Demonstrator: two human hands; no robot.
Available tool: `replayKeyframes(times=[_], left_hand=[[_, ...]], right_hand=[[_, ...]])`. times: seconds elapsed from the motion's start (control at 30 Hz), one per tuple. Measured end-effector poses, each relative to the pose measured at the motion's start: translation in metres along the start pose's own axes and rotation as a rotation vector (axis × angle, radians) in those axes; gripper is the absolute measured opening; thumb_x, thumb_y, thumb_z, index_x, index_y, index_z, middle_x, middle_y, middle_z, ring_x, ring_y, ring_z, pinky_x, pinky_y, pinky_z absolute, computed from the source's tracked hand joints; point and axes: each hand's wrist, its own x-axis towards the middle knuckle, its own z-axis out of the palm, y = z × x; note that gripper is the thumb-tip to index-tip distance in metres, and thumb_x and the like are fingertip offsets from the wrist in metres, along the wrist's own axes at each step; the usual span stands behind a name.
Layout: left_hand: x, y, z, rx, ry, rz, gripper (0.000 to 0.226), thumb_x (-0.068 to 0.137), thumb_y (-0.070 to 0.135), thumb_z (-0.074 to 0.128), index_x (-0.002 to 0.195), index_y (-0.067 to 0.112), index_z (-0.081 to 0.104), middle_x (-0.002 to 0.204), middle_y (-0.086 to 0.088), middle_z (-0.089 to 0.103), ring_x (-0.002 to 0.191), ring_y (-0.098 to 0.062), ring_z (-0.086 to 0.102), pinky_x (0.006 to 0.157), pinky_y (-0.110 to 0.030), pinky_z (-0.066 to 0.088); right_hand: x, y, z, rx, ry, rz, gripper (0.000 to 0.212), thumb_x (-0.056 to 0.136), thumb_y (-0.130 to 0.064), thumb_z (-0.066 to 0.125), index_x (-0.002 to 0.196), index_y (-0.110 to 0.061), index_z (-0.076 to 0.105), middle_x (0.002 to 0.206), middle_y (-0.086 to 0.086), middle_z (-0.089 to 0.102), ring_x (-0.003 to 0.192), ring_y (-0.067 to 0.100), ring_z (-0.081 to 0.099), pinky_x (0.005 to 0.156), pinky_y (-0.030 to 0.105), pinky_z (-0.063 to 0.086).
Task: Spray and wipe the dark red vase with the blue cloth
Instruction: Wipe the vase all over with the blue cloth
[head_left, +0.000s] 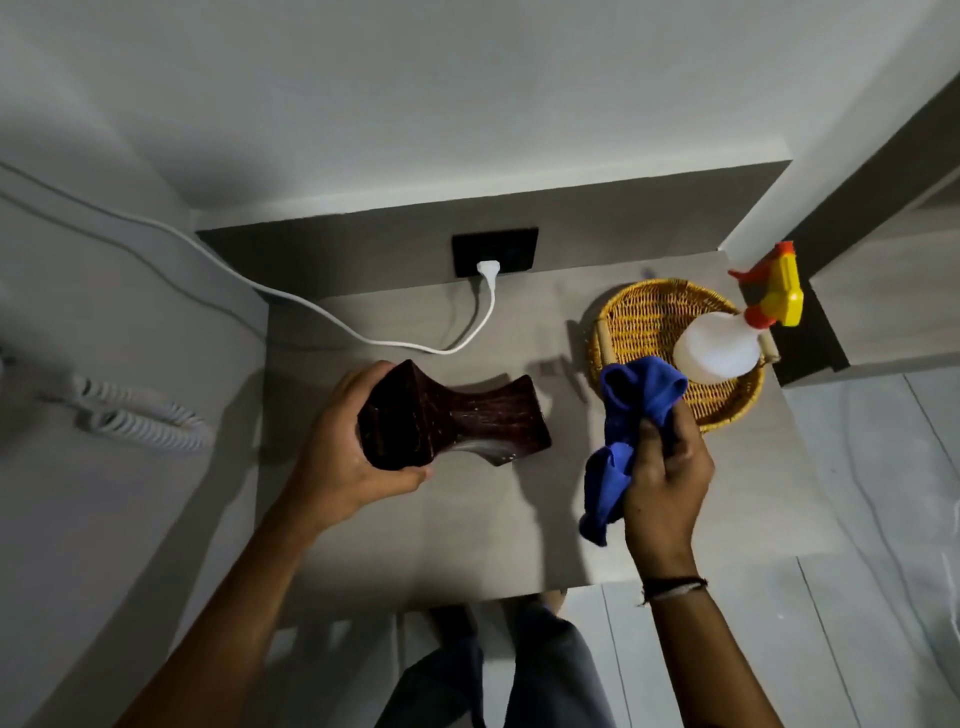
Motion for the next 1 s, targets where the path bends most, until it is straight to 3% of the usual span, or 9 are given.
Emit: replayKeyframes(times=[0.17,0.27,0.33,0.43,0.53,0.6,0.77,0.9,1.0], left_hand=[[-0.007,-0.009,-0.007,0.008,-0.003,-0.013,0.105,0.057,0.048,0.09,0.15,0.024,0.049,0.142,0.008,0.054,0.135,-0.002,0.05,0.112,-0.013,0.037],[-0.011,-0.013,-0.006,0.015,0.005,-0.056,0.109,0.056,0.045,0.091,0.151,0.009,0.052,0.143,-0.001,0.055,0.133,0.001,0.05,0.11,-0.013,0.039],[-0.015,-0.013,-0.002,0.029,0.012,-0.085,0.112,0.054,0.035,0.095,0.152,0.003,0.05,0.145,-0.008,0.056,0.133,-0.008,0.055,0.11,-0.017,0.042],[-0.016,-0.008,0.005,0.072,0.03,-0.1,0.109,0.053,0.033,0.093,0.147,-0.005,0.053,0.144,-0.02,0.058,0.133,-0.032,0.059,0.112,-0.033,0.047],[-0.013,-0.008,0.006,0.114,0.013,-0.067,0.102,0.055,0.044,0.083,0.142,-0.003,0.057,0.14,-0.02,0.06,0.13,-0.037,0.061,0.11,-0.028,0.046],[-0.015,-0.01,0.003,0.132,0.019,-0.085,0.106,0.054,0.041,0.087,0.143,-0.008,0.056,0.141,-0.024,0.059,0.13,-0.039,0.06,0.11,-0.022,0.042],[-0.014,0.002,0.001,0.062,0.025,-0.04,0.107,0.054,0.046,0.083,0.144,-0.006,0.056,0.139,-0.01,0.055,0.125,-0.011,0.053,0.106,-0.005,0.036],[-0.008,0.008,0.001,0.073,0.023,-0.03,0.107,0.052,0.05,0.077,0.141,-0.006,0.059,0.137,-0.01,0.056,0.126,-0.02,0.056,0.106,-0.003,0.033],[-0.006,0.009,-0.001,0.076,0.032,-0.007,0.104,0.05,0.05,0.076,0.141,0.002,0.061,0.136,0.004,0.052,0.122,-0.003,0.05,0.104,0.001,0.031]], right_hand=[[-0.021,0.004,0.013,0.02,-0.015,0.04,0.037,0.108,0.011,0.048,0.135,-0.005,0.067,0.106,-0.022,0.076,0.095,-0.008,0.067,0.085,0.015,0.055],[-0.031,-0.004,0.034,-0.03,-0.085,-0.036,0.049,0.104,0.019,0.047,0.146,-0.001,0.062,0.133,0.005,0.075,0.123,0.012,0.07,0.107,0.035,0.056],[-0.041,-0.014,0.05,-0.079,-0.148,-0.134,0.059,0.098,0.027,0.045,0.15,0.003,0.058,0.149,0.017,0.065,0.142,0.027,0.062,0.12,0.046,0.047],[-0.068,-0.035,0.081,-0.137,-0.392,-0.373,0.068,0.091,0.021,0.041,0.156,0.004,0.049,0.166,0.02,0.048,0.158,0.03,0.042,0.13,0.048,0.037],[-0.092,-0.032,0.101,-0.286,-0.702,-0.525,0.085,0.091,0.015,0.045,0.17,-0.01,0.025,0.182,0.004,0.019,0.17,0.023,0.013,0.137,0.047,0.019],[-0.081,-0.016,0.094,-0.324,-0.767,-0.477,0.09,0.096,0.008,0.049,0.172,-0.021,0.011,0.182,-0.013,0.004,0.17,0.015,0.003,0.138,0.041,0.01],[-0.035,0.013,0.06,-0.661,-0.672,-0.272,0.104,0.085,0.025,0.066,0.168,-0.012,0.016,0.18,0.007,0.005,0.169,0.029,0.0,0.139,0.044,0.005],[-0.073,-0.018,0.089,-0.408,-0.717,-0.297,0.091,0.091,0.017,0.049,0.171,-0.013,0.018,0.182,0.006,0.01,0.17,0.023,0.006,0.137,0.047,0.014],[-0.094,-0.024,0.102,-0.275,-0.721,-0.443,0.096,0.09,0.019,0.046,0.172,-0.016,0.012,0.183,0.003,0.01,0.17,0.024,0.008,0.138,0.043,0.014]])
